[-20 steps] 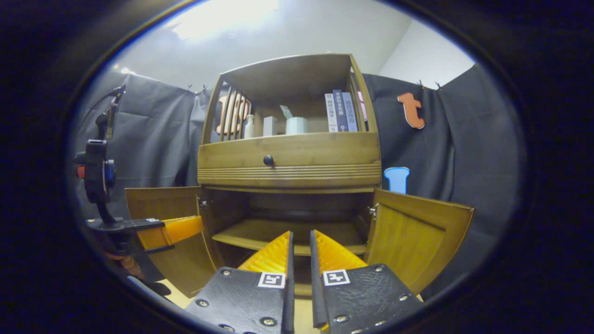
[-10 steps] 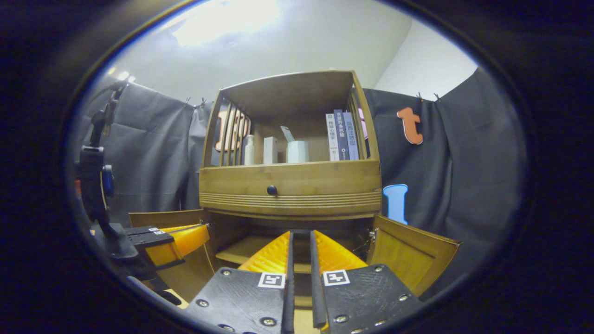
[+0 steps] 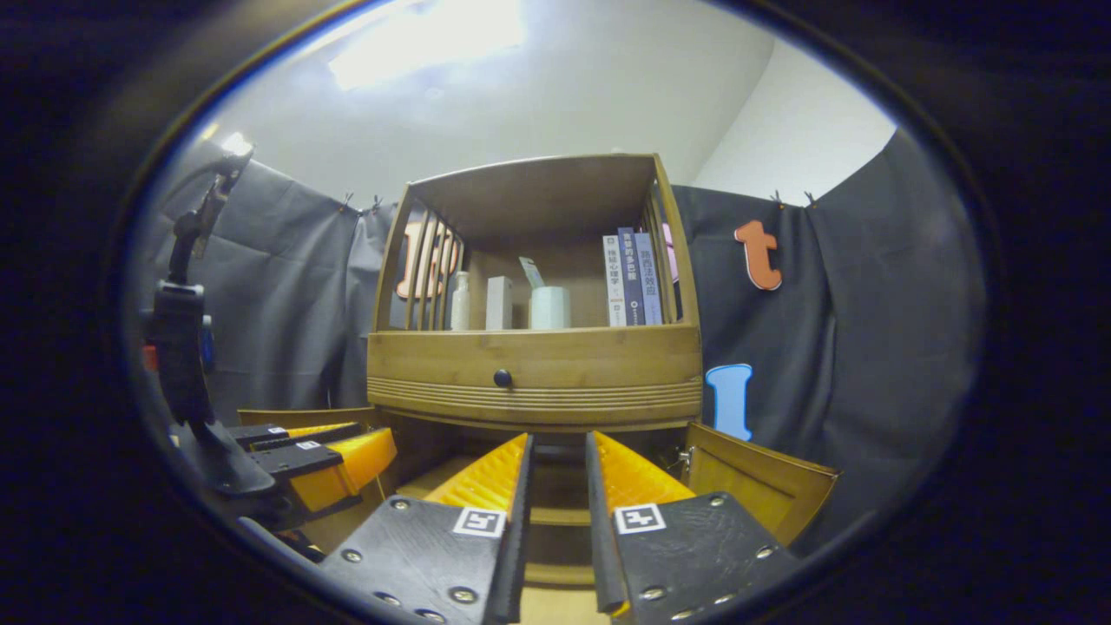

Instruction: Open the right door of the double-door shoe cabinet with the right hand, and open the left door with the left hand.

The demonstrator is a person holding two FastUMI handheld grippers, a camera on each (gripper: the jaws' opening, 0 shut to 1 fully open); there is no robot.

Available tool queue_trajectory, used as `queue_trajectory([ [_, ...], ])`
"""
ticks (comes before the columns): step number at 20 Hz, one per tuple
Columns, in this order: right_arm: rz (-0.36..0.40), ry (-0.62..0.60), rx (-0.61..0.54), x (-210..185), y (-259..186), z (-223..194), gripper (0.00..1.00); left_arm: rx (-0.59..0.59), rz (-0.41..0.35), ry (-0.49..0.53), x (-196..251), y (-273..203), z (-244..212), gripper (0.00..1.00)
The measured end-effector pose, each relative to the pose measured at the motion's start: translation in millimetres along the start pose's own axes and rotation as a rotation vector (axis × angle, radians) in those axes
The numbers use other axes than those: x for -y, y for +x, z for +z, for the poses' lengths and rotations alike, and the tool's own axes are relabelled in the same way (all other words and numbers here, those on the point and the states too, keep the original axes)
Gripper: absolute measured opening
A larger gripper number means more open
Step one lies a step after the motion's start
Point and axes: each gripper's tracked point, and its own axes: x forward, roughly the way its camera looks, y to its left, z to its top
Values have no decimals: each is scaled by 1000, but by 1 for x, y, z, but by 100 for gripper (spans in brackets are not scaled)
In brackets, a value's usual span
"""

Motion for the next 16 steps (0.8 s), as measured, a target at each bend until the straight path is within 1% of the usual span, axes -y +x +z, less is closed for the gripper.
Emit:
queue_trajectory([
  [1,-2,0,2,-1,1,0,40,-6,-1,2,0,1,-2,53],
  [2,-5,-2,4,-1,1,0,40,-9,-6,0,1,0,-3,59],
  [3,-9,-5,3,0,0,1,37,-14,-5,-3,1,0,-3,65],
  [4,-6,-6,5,-2,-2,1,41,-13,-5,-6,0,1,-3,80],
  [7,1,-2,-4,-5,2,-2,97,1,13,-9,-5,3,-1,87],
  [8,-4,1,-3,-5,3,-2,99,5,23,-9,-7,1,0,92],
  [11,-10,13,-6,-4,4,-3,99,30,30,-17,-11,1,7,92],
  [16,-18,25,-7,-4,5,-3,99,30,28,-12,-12,1,7,92],
])
